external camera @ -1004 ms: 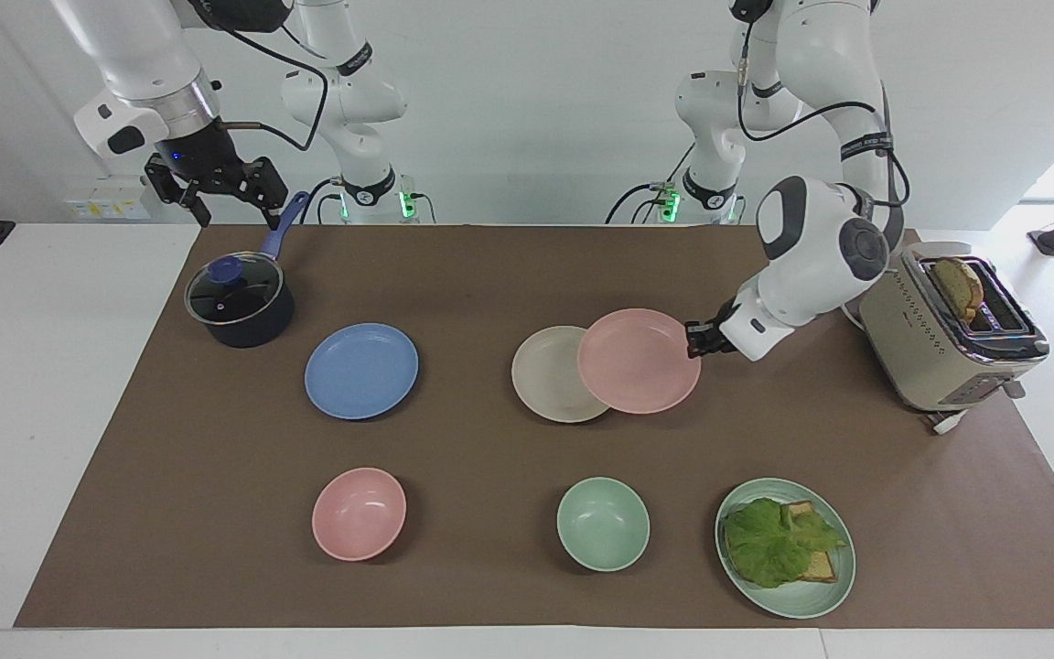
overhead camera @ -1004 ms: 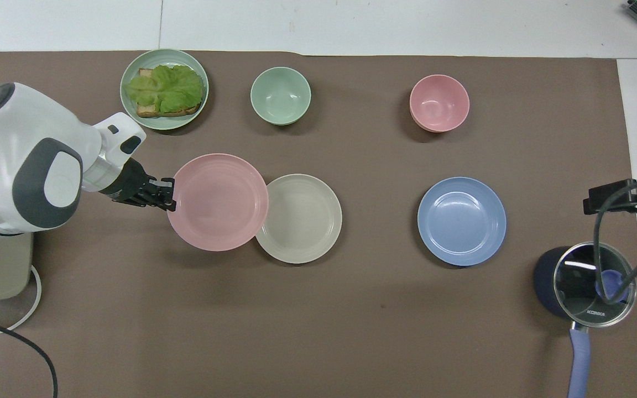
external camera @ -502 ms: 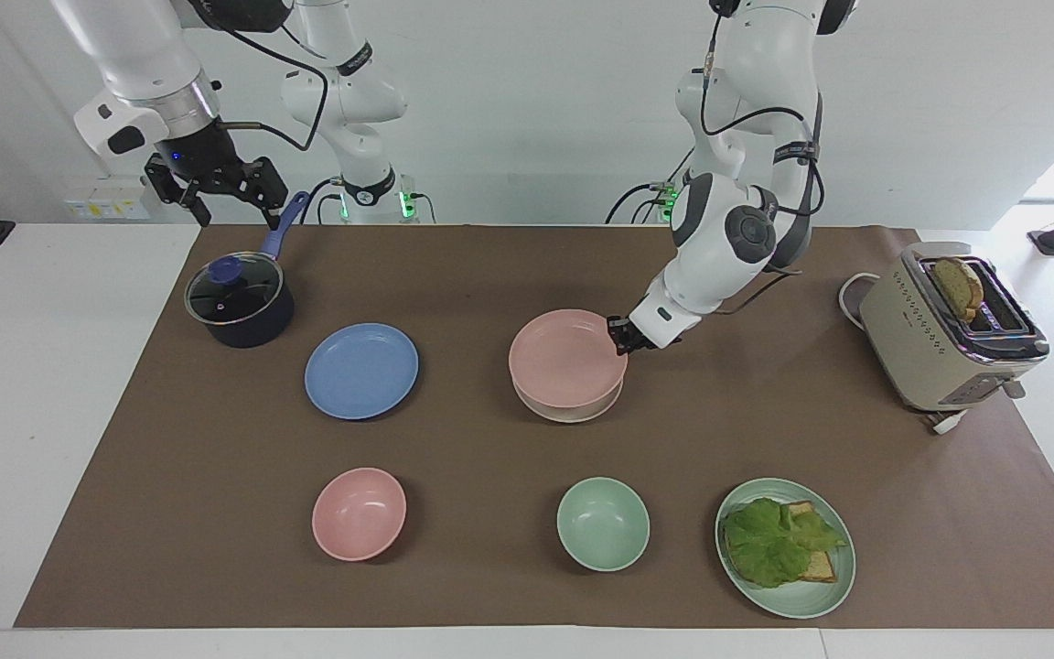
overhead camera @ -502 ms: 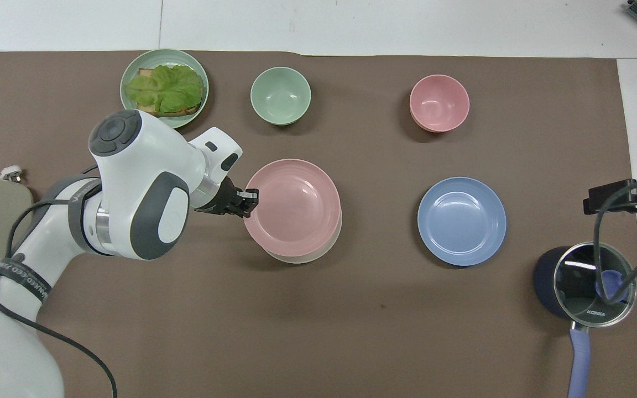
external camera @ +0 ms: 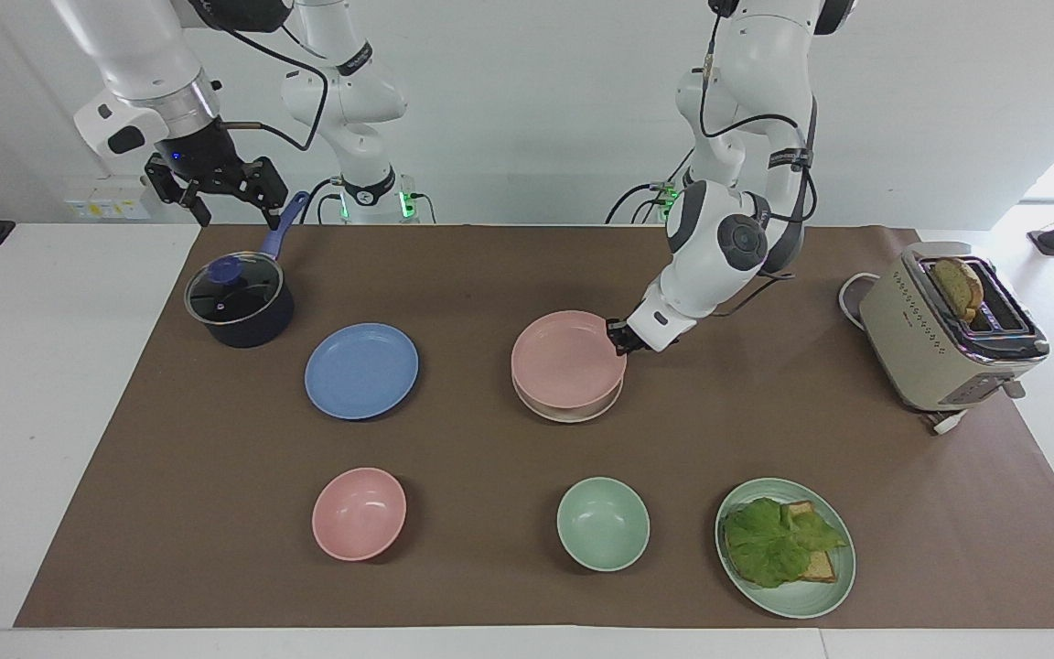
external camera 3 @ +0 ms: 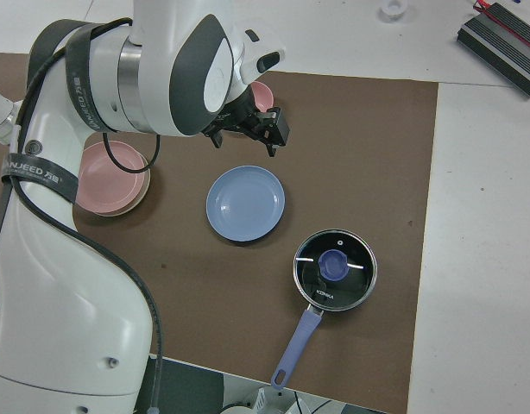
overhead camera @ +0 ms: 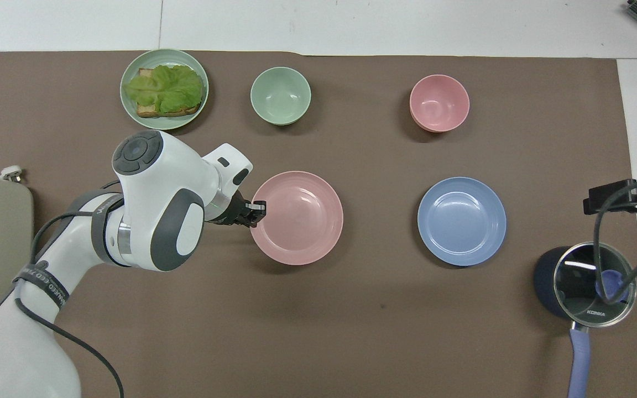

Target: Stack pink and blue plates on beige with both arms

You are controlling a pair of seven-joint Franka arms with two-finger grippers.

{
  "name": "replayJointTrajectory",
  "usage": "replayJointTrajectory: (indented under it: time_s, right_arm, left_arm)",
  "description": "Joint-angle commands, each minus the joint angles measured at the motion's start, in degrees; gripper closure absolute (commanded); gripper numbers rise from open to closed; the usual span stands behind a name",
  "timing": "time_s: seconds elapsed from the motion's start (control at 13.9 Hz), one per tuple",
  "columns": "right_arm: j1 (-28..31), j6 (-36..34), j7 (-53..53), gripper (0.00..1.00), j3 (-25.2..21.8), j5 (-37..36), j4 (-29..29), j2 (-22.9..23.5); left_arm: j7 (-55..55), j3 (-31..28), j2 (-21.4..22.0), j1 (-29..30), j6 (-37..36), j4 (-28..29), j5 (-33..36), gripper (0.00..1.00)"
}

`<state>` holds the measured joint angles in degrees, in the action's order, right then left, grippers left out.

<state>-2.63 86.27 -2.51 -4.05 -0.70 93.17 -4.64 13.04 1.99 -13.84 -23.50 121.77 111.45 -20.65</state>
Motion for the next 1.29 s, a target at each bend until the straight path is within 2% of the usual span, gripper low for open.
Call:
replayJointTrajectory:
  time_s: [0.0, 0.07, 0.14, 0.5, 0.65, 0.86, 1.22]
  right_arm:
    - [0.61, -0.23, 1.81, 0.0, 0.19, 0.44, 0.08, -0.37]
    - [0.61, -0.23, 1.81, 0.0, 0.19, 0.44, 0.08, -0.37]
    - [0.61, -0.23, 1.81, 0.0, 0.19, 0.44, 0.08, -0.37]
    - [0.61, -0.23, 1.81, 0.0, 0.19, 0.44, 0.08, -0.37]
    - [0.61, -0.23, 1.81, 0.0, 0.19, 0.44, 0.08, -0.37]
    - [0.61, -0.23, 1.81, 0.0, 0.19, 0.44, 0.08, -0.37]
    - [0.61, -0.23, 1.81, 0.0, 0.19, 0.44, 0.08, -0.37]
  left_arm:
    - [-0.56, -0.59, 0.4, -0.67, 2.33, 0.79, -1.06, 0.8]
    - [-0.65, -0.59, 0.31, -0.67, 2.6, 0.79, -1.06, 0.13]
    - [-0.13, -0.59, 0.31, -0.75, 3.21, 0.61, -1.06, 0.0]
    - [-0.64, -1.02, 0.4, 0.56, 3.31, 0.08, -0.71, 0.0]
    - [-0.65, -1.29, 0.66, 4.93, 1.03, -1.76, 1.3, 0.0]
    - [-1.17, -1.2, 1.18, 11.08, -2.57, -4.83, 9.29, 0.0]
    - [-5.83, -1.29, 1.63, 19.63, -11.36, -13.18, 13.69, 0.0]
